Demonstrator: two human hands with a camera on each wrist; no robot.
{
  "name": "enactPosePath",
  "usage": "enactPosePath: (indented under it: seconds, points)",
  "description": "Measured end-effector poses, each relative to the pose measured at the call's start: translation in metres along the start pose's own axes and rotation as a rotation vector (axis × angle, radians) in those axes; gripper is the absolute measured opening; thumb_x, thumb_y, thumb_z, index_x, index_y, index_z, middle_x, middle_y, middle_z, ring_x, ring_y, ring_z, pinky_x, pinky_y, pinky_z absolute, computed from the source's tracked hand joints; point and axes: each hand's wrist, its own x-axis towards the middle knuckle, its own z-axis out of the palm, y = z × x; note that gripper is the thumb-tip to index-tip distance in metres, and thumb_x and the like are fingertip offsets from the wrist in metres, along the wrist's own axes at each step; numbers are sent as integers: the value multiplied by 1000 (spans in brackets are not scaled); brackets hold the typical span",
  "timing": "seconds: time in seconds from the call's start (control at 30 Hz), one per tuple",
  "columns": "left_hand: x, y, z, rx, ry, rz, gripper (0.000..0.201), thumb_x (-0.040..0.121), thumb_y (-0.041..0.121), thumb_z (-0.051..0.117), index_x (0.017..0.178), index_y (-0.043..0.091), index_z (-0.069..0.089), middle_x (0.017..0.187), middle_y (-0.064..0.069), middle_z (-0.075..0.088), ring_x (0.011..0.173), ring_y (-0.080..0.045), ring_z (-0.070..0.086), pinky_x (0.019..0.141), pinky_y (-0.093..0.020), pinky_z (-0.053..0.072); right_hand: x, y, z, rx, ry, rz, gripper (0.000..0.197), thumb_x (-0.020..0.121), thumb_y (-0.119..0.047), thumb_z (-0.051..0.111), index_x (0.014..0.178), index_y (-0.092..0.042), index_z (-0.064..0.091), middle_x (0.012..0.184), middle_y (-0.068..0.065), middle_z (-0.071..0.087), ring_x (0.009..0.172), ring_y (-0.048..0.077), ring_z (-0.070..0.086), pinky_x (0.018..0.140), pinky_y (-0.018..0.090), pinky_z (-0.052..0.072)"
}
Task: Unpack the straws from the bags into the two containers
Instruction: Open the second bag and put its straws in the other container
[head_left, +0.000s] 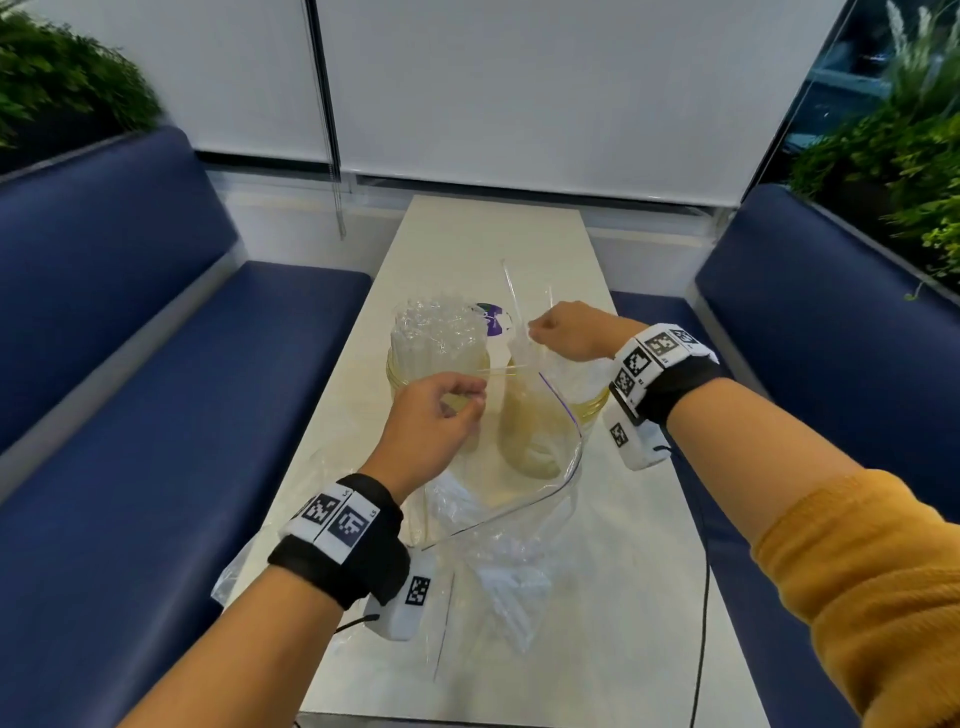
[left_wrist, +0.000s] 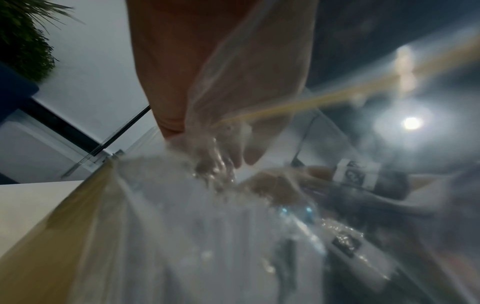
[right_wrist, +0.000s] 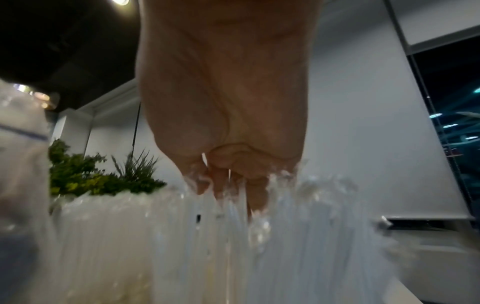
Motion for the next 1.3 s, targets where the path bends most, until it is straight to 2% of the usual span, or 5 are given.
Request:
enactPosePath:
  seconds: [0.2, 0.47, 0.9, 1.2, 1.3]
  points:
    - [-3, 4, -2, -16, -8, -21, 18, 96, 27, 67, 111, 22, 74, 102, 13, 73, 80, -27, 74, 77, -50, 62, 20, -17, -42, 203, 486, -98, 31, 101, -27, 48, 109, -11, 73, 104, 5, 73, 98, 25, 68, 84, 29, 50]
    - [-8, -4, -9, -33, 32, -85, 14, 96, 25, 66, 108, 25, 74, 102, 11, 74, 78, -18, 75, 84, -41, 62, 91, -35, -30, -148, 88, -113, 42, 104, -32, 47, 142, -15, 55, 152, 11, 45, 139, 30, 43, 115, 40, 33]
    - [-2, -4, -8, -16, 31, -62, 17, 96, 26, 66, 111, 21, 74, 102, 10, 75, 75, -13, 75, 78, -43, 63, 25, -1, -29, -249, 122, -114, 23, 92, -26, 65, 88, -7, 78, 97, 3, 77, 79, 25, 67, 63, 27, 49]
    - [-1, 1, -1, -20, 6, -73, 17, 96, 26, 66, 111, 21, 74, 104, 11, 74, 79, -13, 75, 82, -44, 62, 47, 4, -40, -49, 208, -55, 44, 108, -27, 34, 141, -3, 52, 146, 17, 49, 135, 33, 46, 111, 39, 34]
    - [-1, 3, -2, -20, 0, -70, 17, 97, 26, 65, 111, 21, 74, 105, 13, 74, 79, -13, 75, 84, -42, 62, 53, 3, -27, -129, 9, 20, 38, 107, -27, 37, 107, 1, 63, 112, 18, 62, 112, 34, 58, 89, 35, 43]
